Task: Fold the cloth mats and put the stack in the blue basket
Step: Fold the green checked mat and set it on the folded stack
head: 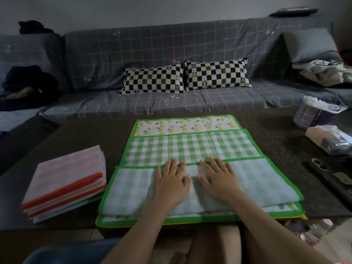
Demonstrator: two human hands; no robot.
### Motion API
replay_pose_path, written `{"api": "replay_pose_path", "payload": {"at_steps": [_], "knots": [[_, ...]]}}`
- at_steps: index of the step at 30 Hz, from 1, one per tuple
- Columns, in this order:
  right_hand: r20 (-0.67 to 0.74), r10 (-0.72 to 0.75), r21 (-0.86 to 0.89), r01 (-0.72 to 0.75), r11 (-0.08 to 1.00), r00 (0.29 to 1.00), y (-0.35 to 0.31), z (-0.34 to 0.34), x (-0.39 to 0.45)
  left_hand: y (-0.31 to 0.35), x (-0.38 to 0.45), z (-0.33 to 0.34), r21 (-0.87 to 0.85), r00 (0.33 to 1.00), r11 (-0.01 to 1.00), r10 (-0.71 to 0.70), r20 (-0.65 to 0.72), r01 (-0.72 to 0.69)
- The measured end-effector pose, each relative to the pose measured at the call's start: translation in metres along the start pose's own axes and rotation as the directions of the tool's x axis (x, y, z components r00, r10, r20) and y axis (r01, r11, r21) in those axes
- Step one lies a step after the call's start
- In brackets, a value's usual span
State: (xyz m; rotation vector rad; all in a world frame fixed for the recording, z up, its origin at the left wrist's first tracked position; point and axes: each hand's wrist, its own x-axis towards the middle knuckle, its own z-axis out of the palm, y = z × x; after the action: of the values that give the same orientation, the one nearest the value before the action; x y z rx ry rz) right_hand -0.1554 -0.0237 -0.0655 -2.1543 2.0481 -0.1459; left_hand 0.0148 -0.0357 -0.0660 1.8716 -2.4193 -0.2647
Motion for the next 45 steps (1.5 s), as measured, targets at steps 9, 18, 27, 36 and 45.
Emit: {"api": "replay_pose_path", "payload": {"at_steps": [9,18,27,36,45], "knots": [[0.007,0.008,-0.027,-0.008,1.0,1.0,0.002,0.002,0.001,-0.088,-0.026,-0.014,0.069,0.995,0.993,-0.099,0.024,0.097],[-0.007,0.007,-0.034,-0.008,0.999,1.0,0.001,0.001,0.001,-0.111,-0.031,-0.015,0.045,0.996,0.995,-0.087,0.01,0.087],[0.014,-0.003,0.0,0.003,1.0,1.0,0.0,-0.012,0.01,-0.089,-0.022,-0.034,-0.131,0.996,0.987,-0.092,0.022,0.094],[-0.1,-0.005,0.033,0.008,0.999,0.995,0.024,-0.034,0.09,-0.056,0.077,-0.043,-0.204,0.982,0.978,0.006,-0.188,-0.045],[-0.097,0.022,0.097,-0.012,0.995,0.995,0.04,-0.03,0.178,-0.062,0.181,-0.029,-0.181,0.984,0.983,-0.07,-0.165,0.039]]}}
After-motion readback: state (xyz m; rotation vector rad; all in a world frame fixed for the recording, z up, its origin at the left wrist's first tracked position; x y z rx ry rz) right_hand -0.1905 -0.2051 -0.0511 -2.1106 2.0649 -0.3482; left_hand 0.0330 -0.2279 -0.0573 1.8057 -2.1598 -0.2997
